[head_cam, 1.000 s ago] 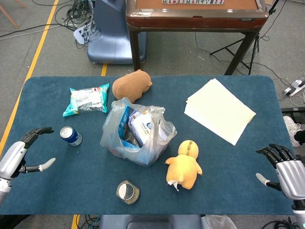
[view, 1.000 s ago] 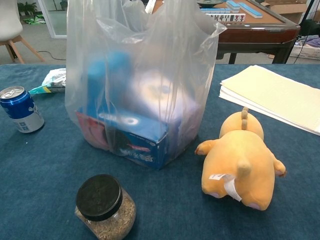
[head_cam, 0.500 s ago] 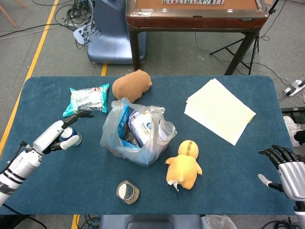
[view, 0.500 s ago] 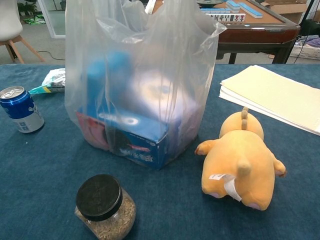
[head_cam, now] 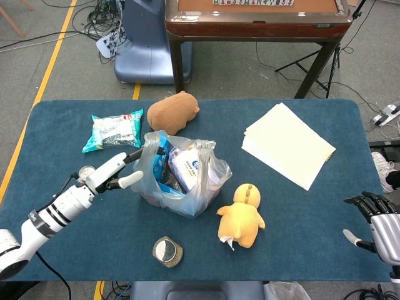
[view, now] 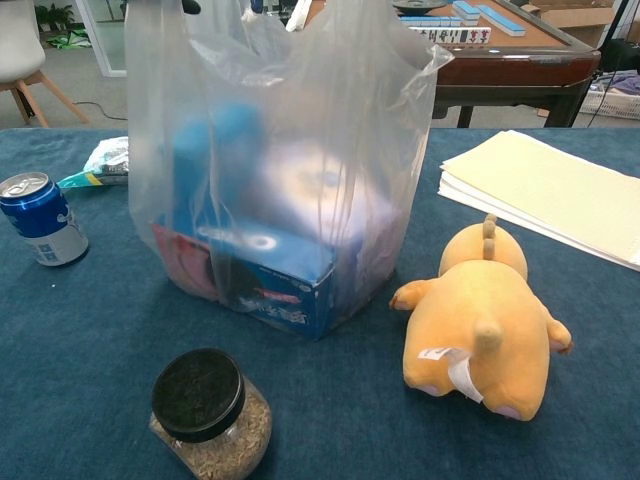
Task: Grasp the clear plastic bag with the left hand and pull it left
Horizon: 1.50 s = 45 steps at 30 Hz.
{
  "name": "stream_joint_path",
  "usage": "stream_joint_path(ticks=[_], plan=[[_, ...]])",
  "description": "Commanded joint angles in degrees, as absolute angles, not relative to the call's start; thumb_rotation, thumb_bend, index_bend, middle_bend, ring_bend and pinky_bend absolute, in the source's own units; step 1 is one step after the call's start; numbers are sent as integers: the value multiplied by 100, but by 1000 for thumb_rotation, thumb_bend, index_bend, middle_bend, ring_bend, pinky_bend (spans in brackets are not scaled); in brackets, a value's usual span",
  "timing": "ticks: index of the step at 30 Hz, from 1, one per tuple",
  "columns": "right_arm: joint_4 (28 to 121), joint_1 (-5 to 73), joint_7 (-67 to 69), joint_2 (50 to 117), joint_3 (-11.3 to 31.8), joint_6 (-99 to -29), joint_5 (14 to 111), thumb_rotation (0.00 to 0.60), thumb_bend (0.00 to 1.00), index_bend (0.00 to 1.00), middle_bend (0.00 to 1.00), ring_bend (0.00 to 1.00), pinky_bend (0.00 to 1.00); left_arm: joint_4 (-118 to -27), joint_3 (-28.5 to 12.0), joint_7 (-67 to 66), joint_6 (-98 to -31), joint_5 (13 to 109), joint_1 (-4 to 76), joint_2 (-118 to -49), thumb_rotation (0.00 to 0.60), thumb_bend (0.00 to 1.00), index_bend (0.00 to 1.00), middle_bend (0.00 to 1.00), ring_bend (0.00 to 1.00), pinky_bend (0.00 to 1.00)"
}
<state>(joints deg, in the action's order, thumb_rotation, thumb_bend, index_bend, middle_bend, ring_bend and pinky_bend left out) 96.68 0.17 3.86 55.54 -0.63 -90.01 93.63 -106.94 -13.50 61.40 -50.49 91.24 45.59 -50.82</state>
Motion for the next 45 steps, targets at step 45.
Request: stream_joint_path(ticks=[45], plan=[[9396, -139, 680, 5616, -60, -9060, 9254, 600, 145, 299, 302, 163, 211, -10581, -1715, 8345, -3333, 8447, 6192, -5749, 120, 198, 167, 184, 169, 103]])
